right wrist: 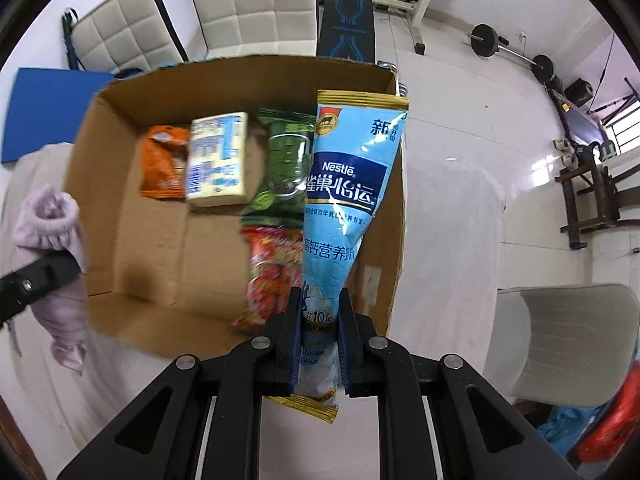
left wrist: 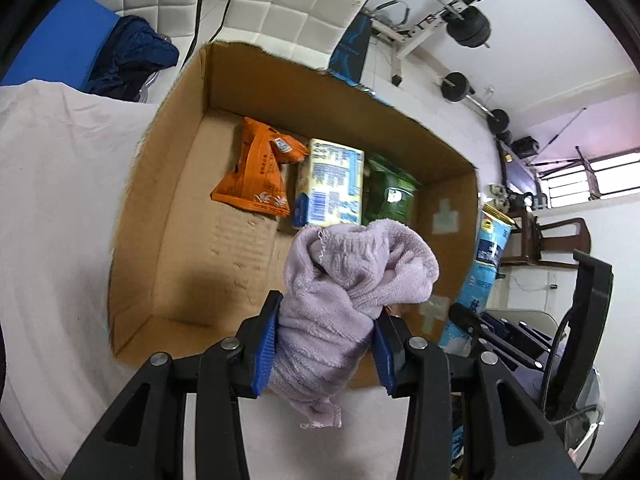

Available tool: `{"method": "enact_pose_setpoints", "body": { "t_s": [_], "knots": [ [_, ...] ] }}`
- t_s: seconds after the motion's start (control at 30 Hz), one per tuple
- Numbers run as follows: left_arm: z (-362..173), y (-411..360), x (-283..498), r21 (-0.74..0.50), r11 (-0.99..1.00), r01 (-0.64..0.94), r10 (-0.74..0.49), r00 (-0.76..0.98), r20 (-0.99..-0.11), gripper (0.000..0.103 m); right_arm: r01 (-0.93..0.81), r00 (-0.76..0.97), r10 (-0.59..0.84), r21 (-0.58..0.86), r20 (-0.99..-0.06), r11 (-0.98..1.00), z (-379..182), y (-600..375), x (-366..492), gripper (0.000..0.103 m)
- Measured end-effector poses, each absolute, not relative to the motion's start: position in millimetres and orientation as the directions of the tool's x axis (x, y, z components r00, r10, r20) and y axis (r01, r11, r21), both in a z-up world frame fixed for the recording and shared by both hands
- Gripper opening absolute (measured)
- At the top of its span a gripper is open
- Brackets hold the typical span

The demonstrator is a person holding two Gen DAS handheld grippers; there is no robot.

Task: Organize soft objects
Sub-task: 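Carry the cloth and tube into the box and open both tools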

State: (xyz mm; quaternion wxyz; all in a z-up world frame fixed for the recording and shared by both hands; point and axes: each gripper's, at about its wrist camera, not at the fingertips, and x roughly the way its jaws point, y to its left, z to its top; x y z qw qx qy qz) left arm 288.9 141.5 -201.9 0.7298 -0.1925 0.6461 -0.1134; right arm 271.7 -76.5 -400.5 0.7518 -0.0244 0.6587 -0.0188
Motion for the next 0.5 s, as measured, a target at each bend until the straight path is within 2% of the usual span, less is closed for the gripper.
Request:
{"method": "enact_pose_setpoints", "body": {
  "t_s": [0.33,0.43,0.5],
  "knots": [
    [-256.3,127.0,316.3,-0.331,0.939,-0.088,-0.329,0.040,-0.944,0.040,-0.105,0.054,-0.149,-0.154,-0.987,0.982,-473.1,-72.3,302.7,0.017],
    [-265.4,124.1,320.9,-0.294,0.952,-0.089,-0.293,0.015,-0.956,0.046,-0.105,0.046,-0.175,-0.179,-0.984,0.978,-480.2,-74.2,306.5,0.022],
    [-264.3,123.5,321.6,-0.284,0.955,-0.082,-0.283,0.021,-0.959,0.050,-0.106,0.056,-0.150,-0.155,-0.987,0.982,-480.6,-74.3,306.9,0.031]
  ]
}}
